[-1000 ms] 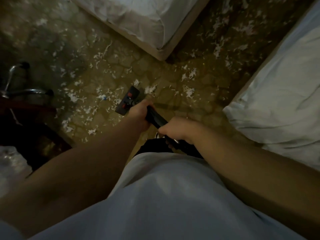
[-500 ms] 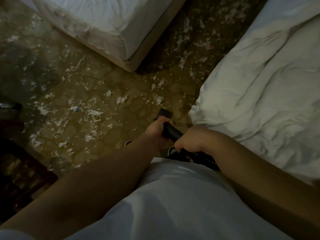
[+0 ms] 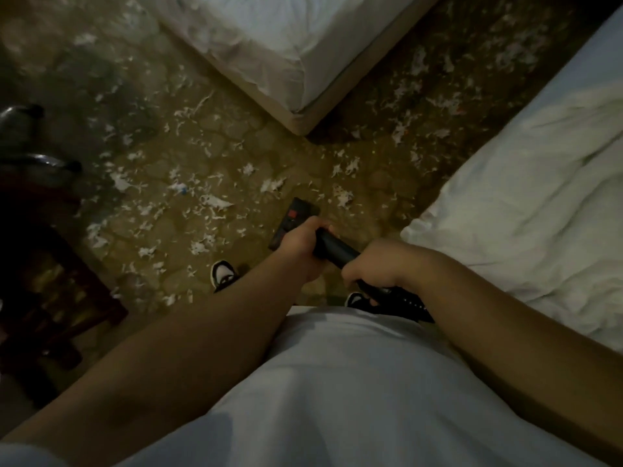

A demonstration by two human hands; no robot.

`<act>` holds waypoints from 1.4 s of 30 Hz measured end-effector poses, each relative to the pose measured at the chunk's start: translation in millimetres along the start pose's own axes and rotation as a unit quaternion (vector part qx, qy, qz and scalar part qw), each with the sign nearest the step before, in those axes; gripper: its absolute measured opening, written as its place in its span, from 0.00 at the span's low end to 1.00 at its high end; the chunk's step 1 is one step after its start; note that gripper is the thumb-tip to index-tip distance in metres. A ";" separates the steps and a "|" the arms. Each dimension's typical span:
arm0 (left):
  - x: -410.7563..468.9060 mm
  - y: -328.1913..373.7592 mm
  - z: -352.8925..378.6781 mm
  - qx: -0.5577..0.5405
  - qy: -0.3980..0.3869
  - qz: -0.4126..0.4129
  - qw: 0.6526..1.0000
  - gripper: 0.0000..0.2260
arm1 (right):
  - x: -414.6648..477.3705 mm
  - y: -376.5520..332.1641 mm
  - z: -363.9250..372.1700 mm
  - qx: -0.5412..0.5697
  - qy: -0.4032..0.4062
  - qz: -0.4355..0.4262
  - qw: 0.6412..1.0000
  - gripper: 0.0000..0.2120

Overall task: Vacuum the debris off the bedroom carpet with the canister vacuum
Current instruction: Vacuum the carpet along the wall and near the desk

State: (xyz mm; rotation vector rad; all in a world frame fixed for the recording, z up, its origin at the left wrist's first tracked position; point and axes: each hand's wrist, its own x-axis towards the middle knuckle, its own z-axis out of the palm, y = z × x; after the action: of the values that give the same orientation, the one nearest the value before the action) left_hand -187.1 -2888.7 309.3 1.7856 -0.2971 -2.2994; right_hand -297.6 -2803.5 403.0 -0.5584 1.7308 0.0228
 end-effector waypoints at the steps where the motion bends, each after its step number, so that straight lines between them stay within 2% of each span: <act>1: 3.9 11.7 -16.5 -0.003 0.004 0.006 1.000 0.04 | 6.5 -16.4 8.0 -0.007 -0.005 -0.004 1.000 0.11; 6: 24.8 85.6 -120.1 -0.045 0.038 0.027 0.998 0.01 | 47.1 -119.6 67.7 -0.022 -0.027 -0.017 0.999 0.13; 14: 32.1 225.8 -288.0 -0.053 0.073 0.041 0.995 0.04 | 91.7 -305.3 174.0 -0.047 -0.056 -0.017 0.997 0.21; 19: 32.4 298.3 -359.3 -0.084 0.096 0.054 0.990 0.06 | 112.8 -395.9 211.2 -0.064 -0.046 -0.047 0.996 0.12; 23: 36.1 341.3 -393.6 -0.093 0.112 0.070 0.987 0.03 | 128.7 -446.5 231.7 -0.081 -0.047 -0.070 0.993 0.13; 28: 42.5 369.9 -411.6 -0.093 0.142 0.061 0.984 0.02 | 139.1 -473.3 244.1 -0.095 -0.038 -0.082 0.991 0.15; 32: 44.7 379.6 -404.1 -0.080 0.130 0.046 0.987 0.03 | 140.9 -477.5 239.1 -0.094 -0.023 -0.077 0.992 0.14; 38: 50.7 373.8 -363.9 -0.070 0.106 0.022 0.992 0.03 | 133.4 -458.5 210.2 -0.079 -0.011 -0.059 0.995 0.11; 42: 49.7 354.9 -322.9 -0.051 0.080 0.008 0.995 0.03 | 124.7 -427.1 180.9 -0.045 -0.018 -0.024 0.999 0.13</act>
State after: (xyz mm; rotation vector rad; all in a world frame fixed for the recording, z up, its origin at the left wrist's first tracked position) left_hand 130.1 -3251.5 286.8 1.8939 -0.1640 -2.1045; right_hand 13.0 -3167.7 363.7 -0.6620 1.6871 0.0758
